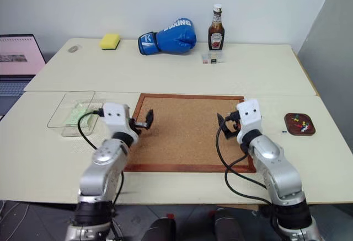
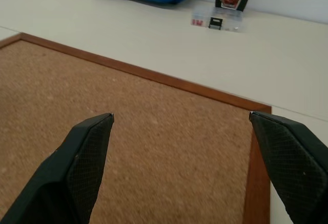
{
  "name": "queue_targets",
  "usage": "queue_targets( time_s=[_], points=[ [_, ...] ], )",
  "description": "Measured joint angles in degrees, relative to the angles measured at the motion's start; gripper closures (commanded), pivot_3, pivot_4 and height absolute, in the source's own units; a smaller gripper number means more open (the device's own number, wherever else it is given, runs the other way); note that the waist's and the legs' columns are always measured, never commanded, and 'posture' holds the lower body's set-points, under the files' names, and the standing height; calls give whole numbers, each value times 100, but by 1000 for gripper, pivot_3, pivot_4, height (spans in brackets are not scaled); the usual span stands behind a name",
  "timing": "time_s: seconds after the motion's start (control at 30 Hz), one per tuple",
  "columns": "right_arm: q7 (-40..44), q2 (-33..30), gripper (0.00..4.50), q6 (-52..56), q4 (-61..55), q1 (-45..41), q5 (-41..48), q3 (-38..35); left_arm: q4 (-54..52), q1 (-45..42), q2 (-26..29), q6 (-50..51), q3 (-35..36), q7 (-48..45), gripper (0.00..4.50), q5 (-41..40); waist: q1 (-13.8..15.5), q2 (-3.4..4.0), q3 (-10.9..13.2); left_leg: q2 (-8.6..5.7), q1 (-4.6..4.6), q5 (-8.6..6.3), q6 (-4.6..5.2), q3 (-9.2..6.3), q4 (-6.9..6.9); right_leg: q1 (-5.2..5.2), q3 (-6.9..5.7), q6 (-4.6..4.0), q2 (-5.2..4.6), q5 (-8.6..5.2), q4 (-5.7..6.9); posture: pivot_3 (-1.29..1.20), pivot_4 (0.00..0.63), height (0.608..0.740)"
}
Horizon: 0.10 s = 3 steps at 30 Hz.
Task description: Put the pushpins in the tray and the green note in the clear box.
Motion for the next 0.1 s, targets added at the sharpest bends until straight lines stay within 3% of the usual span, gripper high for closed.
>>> queue_targets(
  time_s=[0.1],
  points=[
    [-201, 201, 0, -51, -175, 417, -202, -6, -324, 420, -226, 2, -236, 194, 64, 232, 4, 0, 0, -1, 11, 1, 1, 1, 3, 13, 2, -1, -1, -1, -3, 0, 150, 740]
  ],
)
